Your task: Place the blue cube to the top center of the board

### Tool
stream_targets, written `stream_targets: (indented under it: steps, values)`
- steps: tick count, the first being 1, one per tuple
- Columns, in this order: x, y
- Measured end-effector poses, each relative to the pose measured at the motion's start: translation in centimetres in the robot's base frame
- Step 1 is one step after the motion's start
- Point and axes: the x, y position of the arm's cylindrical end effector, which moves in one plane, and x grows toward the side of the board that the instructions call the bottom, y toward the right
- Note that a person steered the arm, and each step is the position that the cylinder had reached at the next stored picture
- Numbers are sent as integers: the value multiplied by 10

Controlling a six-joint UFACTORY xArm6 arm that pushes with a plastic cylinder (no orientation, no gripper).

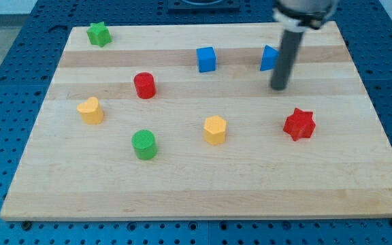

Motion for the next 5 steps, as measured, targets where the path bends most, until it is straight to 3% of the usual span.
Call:
stream_targets:
  steps: [3, 4, 5]
  values:
    - [-43, -141]
    - [-84, -139]
    - [-60, -133]
